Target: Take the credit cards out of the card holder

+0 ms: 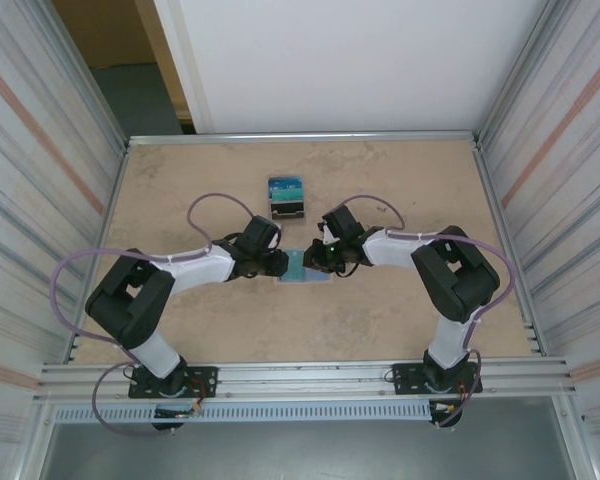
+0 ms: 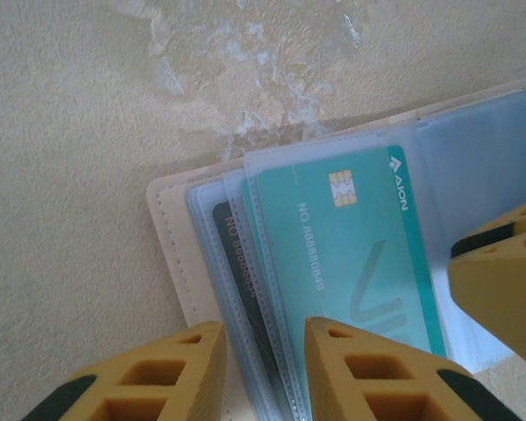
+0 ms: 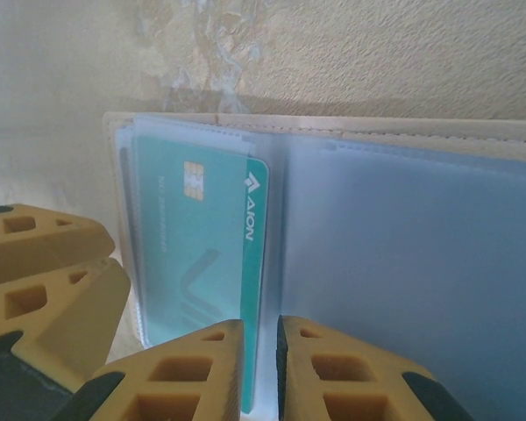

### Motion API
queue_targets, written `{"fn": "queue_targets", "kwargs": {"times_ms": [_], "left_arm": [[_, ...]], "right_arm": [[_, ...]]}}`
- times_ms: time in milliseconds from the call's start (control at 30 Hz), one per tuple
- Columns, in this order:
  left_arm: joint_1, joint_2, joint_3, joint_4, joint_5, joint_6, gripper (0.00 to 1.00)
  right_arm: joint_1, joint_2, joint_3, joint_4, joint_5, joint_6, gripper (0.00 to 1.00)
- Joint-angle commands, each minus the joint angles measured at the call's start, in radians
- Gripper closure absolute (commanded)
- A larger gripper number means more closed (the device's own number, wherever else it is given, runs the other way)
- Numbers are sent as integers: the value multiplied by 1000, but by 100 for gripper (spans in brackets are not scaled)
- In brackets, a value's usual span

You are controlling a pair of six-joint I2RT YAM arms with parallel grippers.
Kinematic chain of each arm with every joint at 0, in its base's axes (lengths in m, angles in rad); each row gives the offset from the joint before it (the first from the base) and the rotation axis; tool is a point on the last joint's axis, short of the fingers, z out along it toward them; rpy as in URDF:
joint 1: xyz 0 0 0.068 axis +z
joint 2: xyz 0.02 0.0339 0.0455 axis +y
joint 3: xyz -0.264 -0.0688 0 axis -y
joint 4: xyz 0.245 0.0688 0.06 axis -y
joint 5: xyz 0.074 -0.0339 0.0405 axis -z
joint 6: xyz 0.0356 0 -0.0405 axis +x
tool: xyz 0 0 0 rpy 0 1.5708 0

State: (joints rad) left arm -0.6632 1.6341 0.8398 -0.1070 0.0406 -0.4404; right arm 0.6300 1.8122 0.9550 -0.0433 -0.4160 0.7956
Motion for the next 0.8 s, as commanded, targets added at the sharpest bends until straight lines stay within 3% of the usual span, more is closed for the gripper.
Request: {"fn": "queue_targets", "kwargs": {"times_ms": [0,767], "left_arm": [[-7,14,25,-32,-19,21,71],[-18,42,35,-77,-6,23,77]], "right_arm": [[-11,30,-1,39,-46,36,83],[-22,51,-19,85,-81,68,84]]}}
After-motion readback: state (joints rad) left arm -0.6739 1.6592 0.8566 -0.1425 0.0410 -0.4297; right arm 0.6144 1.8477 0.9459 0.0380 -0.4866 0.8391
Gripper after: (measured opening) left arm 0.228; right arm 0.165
